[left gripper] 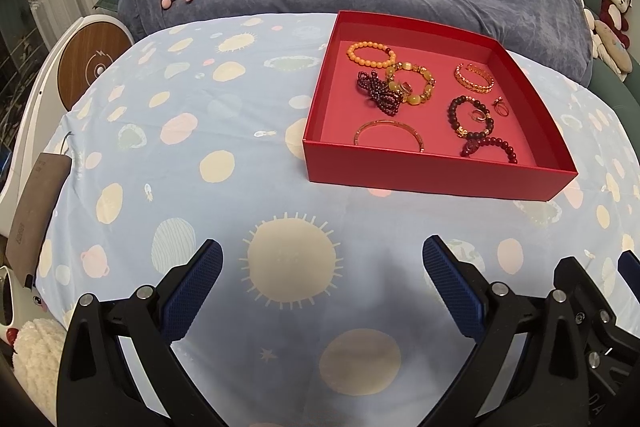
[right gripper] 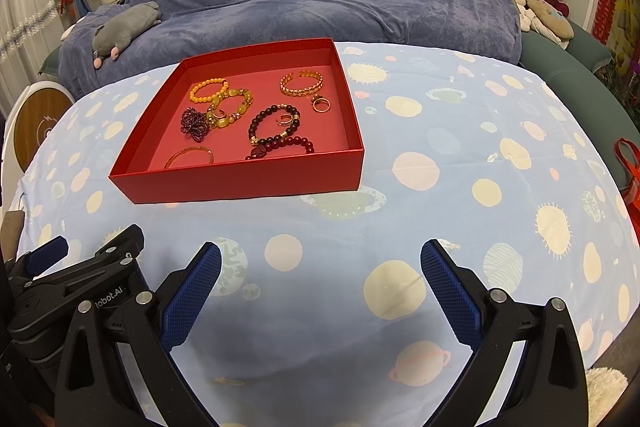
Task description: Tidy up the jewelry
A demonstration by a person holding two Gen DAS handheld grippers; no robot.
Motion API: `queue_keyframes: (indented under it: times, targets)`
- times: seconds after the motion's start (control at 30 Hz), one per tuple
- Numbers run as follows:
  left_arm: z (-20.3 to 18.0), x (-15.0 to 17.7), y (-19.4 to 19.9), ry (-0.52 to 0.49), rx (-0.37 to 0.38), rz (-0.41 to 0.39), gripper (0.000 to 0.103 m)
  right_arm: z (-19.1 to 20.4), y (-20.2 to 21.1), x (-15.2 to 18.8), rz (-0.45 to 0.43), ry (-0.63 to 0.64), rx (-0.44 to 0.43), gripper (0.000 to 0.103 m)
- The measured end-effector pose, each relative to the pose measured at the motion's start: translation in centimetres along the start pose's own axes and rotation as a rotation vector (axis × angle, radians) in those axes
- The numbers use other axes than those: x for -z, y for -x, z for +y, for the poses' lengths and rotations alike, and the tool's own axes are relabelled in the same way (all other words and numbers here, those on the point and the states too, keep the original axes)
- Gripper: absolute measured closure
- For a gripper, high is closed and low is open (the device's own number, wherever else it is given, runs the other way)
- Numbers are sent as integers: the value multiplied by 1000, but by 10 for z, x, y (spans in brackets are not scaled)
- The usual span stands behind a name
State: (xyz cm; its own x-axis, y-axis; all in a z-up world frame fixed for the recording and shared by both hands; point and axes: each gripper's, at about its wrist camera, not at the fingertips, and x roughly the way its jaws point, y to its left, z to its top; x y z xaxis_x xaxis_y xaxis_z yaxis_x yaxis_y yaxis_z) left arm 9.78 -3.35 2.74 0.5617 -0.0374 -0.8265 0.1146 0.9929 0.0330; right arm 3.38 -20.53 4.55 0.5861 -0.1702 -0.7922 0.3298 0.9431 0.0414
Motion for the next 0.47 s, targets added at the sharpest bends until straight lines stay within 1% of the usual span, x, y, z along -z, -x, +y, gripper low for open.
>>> queue_keyframes:
  times: [0.47]
  targets:
    - [0,1,0,7,-14,-6,7,-2,0,2,1,0,1,7]
